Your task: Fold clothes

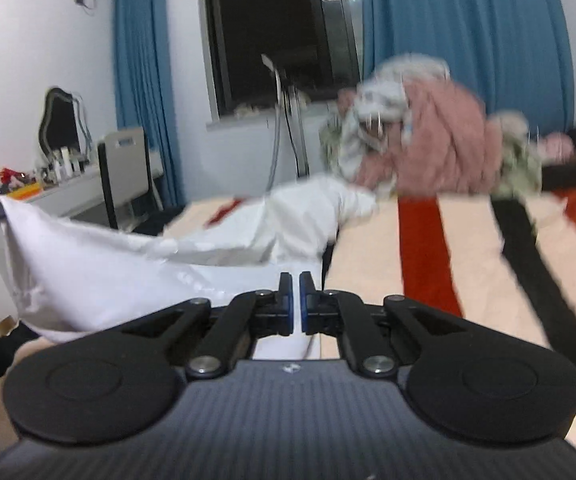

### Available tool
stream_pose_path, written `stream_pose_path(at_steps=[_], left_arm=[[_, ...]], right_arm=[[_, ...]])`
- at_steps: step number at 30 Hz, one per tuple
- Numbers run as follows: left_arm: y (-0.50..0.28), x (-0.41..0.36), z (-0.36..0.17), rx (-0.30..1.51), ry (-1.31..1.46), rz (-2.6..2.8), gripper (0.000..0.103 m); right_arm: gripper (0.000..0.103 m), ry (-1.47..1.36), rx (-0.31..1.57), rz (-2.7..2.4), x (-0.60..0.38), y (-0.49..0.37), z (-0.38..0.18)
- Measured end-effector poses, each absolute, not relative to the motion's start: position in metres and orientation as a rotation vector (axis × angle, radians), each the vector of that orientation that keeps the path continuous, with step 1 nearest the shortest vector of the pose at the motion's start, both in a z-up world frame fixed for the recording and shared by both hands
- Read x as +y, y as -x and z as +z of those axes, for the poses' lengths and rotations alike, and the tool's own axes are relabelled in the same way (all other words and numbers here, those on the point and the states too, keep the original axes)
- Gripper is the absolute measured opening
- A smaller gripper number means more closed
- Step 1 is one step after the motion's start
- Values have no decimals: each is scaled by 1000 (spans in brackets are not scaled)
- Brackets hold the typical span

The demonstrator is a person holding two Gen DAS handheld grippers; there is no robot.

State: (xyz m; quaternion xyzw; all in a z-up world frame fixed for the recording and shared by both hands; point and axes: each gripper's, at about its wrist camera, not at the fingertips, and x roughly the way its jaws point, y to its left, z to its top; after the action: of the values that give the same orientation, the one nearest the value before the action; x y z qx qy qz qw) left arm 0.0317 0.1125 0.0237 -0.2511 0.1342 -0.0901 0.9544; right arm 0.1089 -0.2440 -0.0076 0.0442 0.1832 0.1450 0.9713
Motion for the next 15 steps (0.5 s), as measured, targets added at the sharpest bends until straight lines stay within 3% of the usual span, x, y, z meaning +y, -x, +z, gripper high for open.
stream_pose_path(at_steps=[4,11,12,14,15], left_arm=[[-97,97,11,421,449,-126,2],[-212,90,-32,506,273,38,2],[-226,95,-44,532,263,61,2],[-242,104,-63,620,279,71,3],[-249,108,-72,666,289,75,4]], right_arm=[[6,-96,476,323,-229,-139,-27],[11,-53,546,387,-199,-157,-57],[16,-35,543,387,-196,-157,-59],[39,2,526,403,-190,-157,-61],[58,22,513,419,-186,-157,-61]])
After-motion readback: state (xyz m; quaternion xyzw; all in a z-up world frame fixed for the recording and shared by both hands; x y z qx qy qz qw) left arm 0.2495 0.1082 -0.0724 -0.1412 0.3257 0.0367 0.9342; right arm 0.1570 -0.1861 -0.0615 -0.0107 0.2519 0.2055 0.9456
